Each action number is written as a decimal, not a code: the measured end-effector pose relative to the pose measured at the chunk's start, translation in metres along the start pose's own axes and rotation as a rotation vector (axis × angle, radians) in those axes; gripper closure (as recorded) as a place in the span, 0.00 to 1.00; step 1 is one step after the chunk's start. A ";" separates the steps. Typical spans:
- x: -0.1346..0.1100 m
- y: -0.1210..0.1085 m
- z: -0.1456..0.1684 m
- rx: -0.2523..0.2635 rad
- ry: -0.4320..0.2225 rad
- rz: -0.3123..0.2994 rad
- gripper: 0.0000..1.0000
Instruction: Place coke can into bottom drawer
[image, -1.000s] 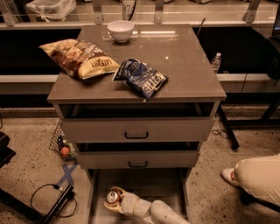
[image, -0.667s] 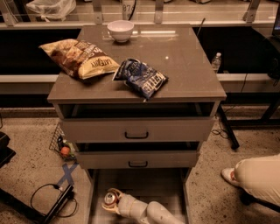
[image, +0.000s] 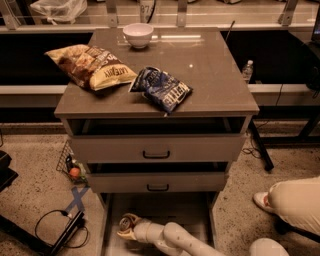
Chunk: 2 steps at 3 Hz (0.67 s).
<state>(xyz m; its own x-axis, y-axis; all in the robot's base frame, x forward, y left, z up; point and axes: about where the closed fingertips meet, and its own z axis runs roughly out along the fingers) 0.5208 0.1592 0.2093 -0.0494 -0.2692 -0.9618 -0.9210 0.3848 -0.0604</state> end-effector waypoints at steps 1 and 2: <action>0.001 -0.001 0.003 0.000 0.003 0.000 0.82; 0.001 0.000 0.004 -0.002 0.001 0.001 0.59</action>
Offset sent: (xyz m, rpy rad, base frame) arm 0.0022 0.0015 -0.0021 -0.0027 0.0013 0.0000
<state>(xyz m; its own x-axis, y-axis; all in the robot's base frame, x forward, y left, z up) 0.5220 0.1623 0.2075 -0.0503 -0.2702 -0.9615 -0.9219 0.3828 -0.0593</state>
